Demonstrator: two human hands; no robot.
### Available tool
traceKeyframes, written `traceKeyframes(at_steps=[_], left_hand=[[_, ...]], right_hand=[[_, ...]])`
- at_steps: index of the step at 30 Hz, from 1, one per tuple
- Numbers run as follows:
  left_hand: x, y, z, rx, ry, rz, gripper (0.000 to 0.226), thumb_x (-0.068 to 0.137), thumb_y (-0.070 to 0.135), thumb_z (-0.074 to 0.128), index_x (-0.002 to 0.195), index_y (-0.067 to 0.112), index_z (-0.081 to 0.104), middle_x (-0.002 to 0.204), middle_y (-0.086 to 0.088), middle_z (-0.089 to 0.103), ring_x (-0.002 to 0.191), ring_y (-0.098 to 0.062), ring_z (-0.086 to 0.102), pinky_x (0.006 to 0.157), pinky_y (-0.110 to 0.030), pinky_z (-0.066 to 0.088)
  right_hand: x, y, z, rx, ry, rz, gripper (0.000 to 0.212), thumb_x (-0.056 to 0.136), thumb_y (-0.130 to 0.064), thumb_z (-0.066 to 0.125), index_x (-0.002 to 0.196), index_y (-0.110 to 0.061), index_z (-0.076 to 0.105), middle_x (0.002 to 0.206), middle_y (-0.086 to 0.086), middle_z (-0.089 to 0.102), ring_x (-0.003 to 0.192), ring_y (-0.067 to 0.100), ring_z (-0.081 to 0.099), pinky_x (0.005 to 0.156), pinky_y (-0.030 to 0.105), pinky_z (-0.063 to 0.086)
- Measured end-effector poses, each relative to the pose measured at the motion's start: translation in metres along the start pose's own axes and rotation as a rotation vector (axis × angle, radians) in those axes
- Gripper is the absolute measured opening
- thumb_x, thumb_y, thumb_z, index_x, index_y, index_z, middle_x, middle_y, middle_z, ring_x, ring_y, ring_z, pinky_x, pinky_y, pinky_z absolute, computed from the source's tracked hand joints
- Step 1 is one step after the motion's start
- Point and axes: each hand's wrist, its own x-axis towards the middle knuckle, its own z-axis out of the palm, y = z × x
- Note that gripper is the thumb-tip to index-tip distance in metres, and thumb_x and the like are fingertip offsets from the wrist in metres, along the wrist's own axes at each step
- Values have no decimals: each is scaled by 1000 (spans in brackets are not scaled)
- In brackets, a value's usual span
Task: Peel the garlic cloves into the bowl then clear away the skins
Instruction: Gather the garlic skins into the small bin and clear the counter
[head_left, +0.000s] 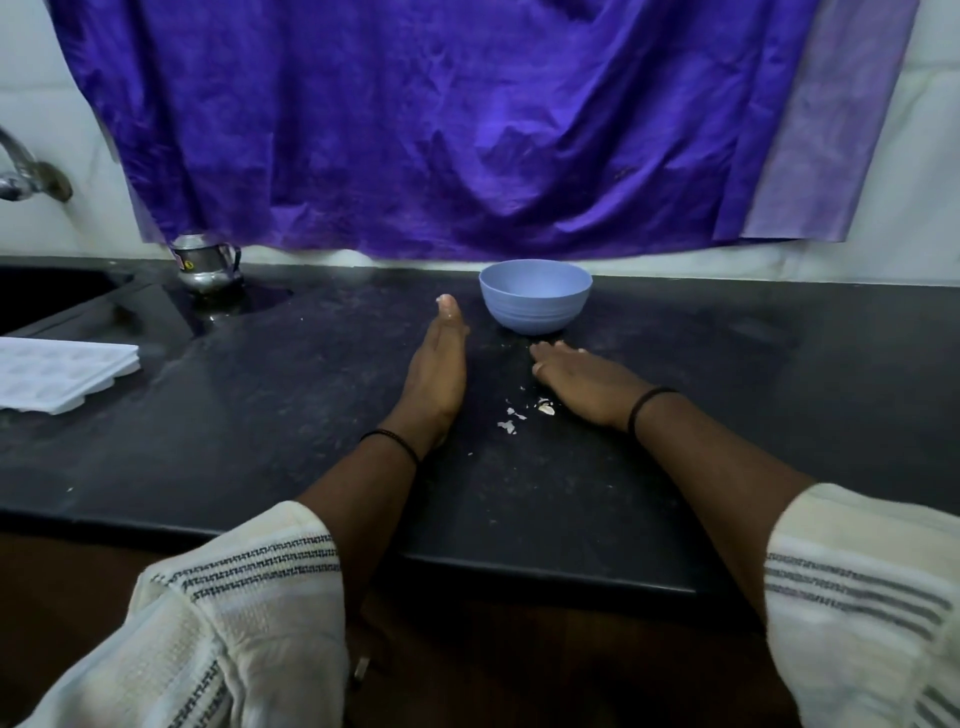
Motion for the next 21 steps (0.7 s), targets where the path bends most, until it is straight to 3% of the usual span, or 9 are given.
traceKeyframes(at_steps=[2, 4, 7, 9, 11, 14, 17, 19, 21], left_hand=[[7, -4, -1, -43, 17, -16, 103, 77, 86, 18, 154, 18, 32, 153, -6, 44, 134, -10, 45, 121, -42, 26], [10, -6, -3, -109, 38, -14, 88, 91, 76, 16, 151, 15, 36, 152, -7, 46, 125, -8, 48, 118, -36, 28], [8, -6, -5, -172, 79, 7, 74, 99, 63, 17, 145, 12, 44, 145, -7, 52, 122, -9, 50, 115, -34, 31], [4, -5, -4, -101, 144, 38, 65, 101, 60, 23, 133, 13, 53, 130, 0, 61, 119, -11, 54, 111, -36, 36], [2, -6, -4, 146, 183, 55, 54, 101, 59, 27, 117, 16, 56, 113, 2, 63, 113, -19, 56, 99, -36, 41], [7, -6, 1, 548, 95, -34, 72, 98, 67, 19, 133, 12, 50, 136, -16, 56, 129, -33, 48, 111, -46, 33], [21, -6, 10, 795, -70, -47, 81, 97, 68, 9, 148, 10, 36, 153, -16, 39, 144, -31, 32, 118, -46, 19], [29, -5, 12, 791, -168, -35, 79, 97, 67, 6, 154, 16, 28, 159, -13, 32, 148, -29, 26, 120, -45, 16], [37, -4, 12, 763, -226, -29, 75, 98, 66, 5, 153, 21, 30, 158, -11, 35, 147, -28, 29, 119, -44, 18]], right_hand=[[-7, -11, 7, 73, -76, -64, 54, 105, -43, 30, 157, -27, 24, 165, -7, 16, 153, 13, 9, 119, 22, 2], [-12, -16, 14, 367, -120, -167, 60, 96, -52, 34, 152, -31, 36, 160, -8, 30, 148, 10, 25, 122, 26, 14], [-12, -14, 8, 756, 21, -203, 47, 103, -26, 27, 138, -15, 56, 141, 0, 57, 120, -4, 56, 98, 6, 40], [-5, -10, -1, 611, 217, -131, 45, 104, -28, 29, 128, -18, 66, 135, 1, 63, 118, 1, 58, 106, 21, 42], [0, -3, -7, 309, 221, 42, 45, 106, -36, 29, 127, -19, 65, 139, 5, 59, 128, 18, 53, 113, 38, 37], [11, -1, 0, -30, 60, 79, 52, 108, -41, 22, 147, -15, 43, 158, 7, 36, 147, 22, 28, 121, 38, 17], [13, 0, 4, 342, 4, -53, 52, 101, -50, 36, 146, -26, 48, 154, -5, 43, 146, 10, 32, 124, 33, 14], [15, 11, 1, 674, 196, -51, 46, 90, -51, 42, 123, -31, 67, 133, -7, 64, 129, 6, 53, 118, 35, 30], [18, 22, -5, 557, 355, 67, 41, 97, -43, 37, 118, -26, 68, 129, 0, 65, 121, 13, 57, 110, 34, 38]])
